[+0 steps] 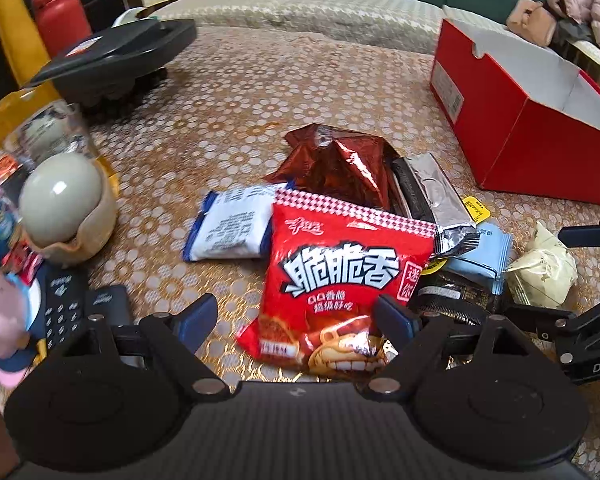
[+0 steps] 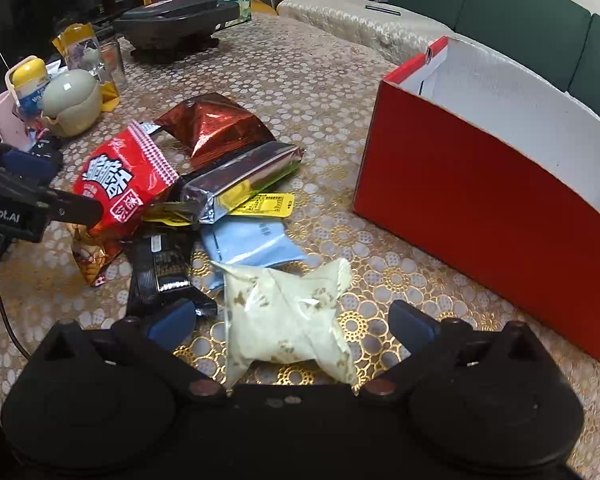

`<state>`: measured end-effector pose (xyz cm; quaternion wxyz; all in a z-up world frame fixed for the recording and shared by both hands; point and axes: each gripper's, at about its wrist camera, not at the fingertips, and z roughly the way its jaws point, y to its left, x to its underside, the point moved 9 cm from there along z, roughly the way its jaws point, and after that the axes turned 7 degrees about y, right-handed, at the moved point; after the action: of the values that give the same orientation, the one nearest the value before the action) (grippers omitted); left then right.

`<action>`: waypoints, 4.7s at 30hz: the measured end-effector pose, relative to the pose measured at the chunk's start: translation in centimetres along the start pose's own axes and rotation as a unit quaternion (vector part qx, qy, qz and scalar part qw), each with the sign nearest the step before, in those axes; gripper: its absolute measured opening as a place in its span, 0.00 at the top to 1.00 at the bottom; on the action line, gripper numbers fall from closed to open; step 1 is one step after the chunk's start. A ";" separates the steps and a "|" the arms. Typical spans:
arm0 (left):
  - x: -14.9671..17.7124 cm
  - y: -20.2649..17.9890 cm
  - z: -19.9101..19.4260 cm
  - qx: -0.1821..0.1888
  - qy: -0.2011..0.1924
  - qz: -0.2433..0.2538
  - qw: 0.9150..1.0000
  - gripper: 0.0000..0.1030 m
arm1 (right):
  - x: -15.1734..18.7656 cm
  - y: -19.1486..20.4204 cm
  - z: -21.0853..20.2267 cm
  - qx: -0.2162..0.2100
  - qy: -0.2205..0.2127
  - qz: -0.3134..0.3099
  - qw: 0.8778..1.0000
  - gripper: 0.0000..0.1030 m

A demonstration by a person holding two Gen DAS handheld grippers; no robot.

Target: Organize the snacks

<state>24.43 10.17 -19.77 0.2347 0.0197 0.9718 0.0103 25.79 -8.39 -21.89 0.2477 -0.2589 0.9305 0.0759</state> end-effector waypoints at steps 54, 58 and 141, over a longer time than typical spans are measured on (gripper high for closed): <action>-2.5 -7.6 -8.9 0.064 -0.050 -0.006 0.997 0.33 | -0.4 -4.6 -12.0 0.007 -0.114 0.106 0.988 0.45; -4.0 -9.9 -10.3 0.070 -0.064 0.011 0.995 0.33 | -0.9 -6.1 -13.6 0.018 -0.131 0.109 0.985 0.45; -15.0 -20.7 -7.4 0.073 -0.071 0.100 0.990 0.26 | -3.6 -17.4 -13.0 0.066 -0.095 0.125 0.985 0.16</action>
<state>33.73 -11.23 -6.94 0.2991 0.1347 0.9439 -0.0389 32.01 -25.13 -9.10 0.3403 -0.1152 0.9307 0.0687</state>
